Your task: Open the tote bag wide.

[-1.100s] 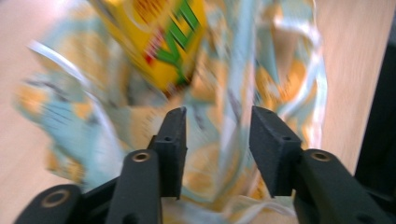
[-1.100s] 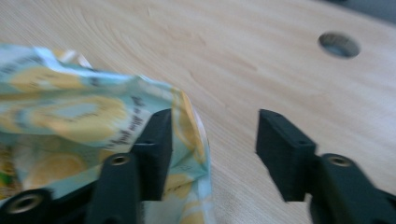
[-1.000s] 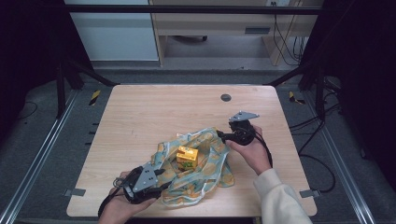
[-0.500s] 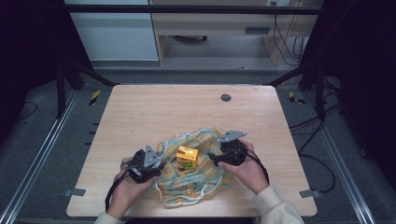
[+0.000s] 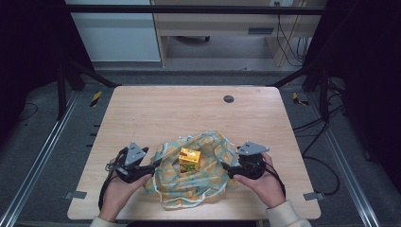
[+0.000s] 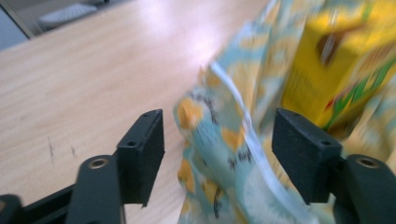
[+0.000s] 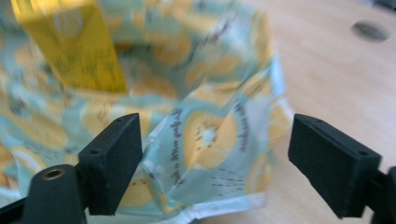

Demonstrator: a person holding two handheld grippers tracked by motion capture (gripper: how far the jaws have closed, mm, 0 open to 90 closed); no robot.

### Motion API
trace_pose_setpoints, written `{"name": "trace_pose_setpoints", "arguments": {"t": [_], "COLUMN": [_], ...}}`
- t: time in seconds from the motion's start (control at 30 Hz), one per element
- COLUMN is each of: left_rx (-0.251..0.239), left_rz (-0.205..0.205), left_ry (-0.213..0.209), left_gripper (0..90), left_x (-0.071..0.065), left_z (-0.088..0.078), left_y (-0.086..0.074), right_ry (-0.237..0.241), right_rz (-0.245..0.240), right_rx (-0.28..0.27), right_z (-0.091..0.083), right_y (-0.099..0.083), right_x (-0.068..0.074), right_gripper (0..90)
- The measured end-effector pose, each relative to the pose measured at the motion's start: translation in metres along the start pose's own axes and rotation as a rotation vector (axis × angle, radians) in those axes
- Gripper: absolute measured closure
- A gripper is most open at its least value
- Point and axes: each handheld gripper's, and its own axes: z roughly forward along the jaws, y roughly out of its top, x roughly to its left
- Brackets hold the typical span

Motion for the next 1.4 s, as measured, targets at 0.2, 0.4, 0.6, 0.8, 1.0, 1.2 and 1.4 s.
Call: {"name": "trace_pose_setpoints", "arguments": {"t": [0.2, 0.4, 0.6, 0.8, 1.0, 1.2, 1.4], "left_rx": [-0.059, -0.049, -0.034, -0.016, 0.015, 0.050, 0.091], "left_rz": [-0.050, -0.121, -0.176, -0.212, -0.224, -0.222, -0.218], "left_ry": [0.037, 0.109, 0.167, 0.208, 0.236, 0.258, 0.264], "left_gripper": [26.4, 19.2, 15.5, 13.9, 13.1, 12.6, 12.2], "left_x": [0.017, 0.045, 0.071, 0.088, 0.099, 0.106, 0.107], "left_z": [-0.018, -0.028, -0.036, -0.040, -0.044, -0.043, -0.038], "left_y": [0.004, -0.008, -0.020, -0.032, -0.039, -0.046, -0.051], "right_ry": [-0.055, -0.130, -0.177, -0.213, -0.234, -0.246, -0.243], "right_rz": [0.051, 0.139, 0.202, 0.245, 0.276, 0.298, 0.314], "right_rx": [-0.100, -0.134, -0.134, -0.138, -0.129, -0.115, -0.092], "right_z": [-0.021, -0.035, -0.043, -0.049, -0.053, -0.052, -0.048], "right_y": [0.007, -0.001, -0.015, -0.026, -0.036, -0.044, -0.053], "right_x": [-0.016, -0.042, -0.063, -0.078, -0.088, -0.094, -0.097], "right_gripper": [13.1, 11.1, 10.0, 9.5, 8.5, 7.9, 7.5]}}
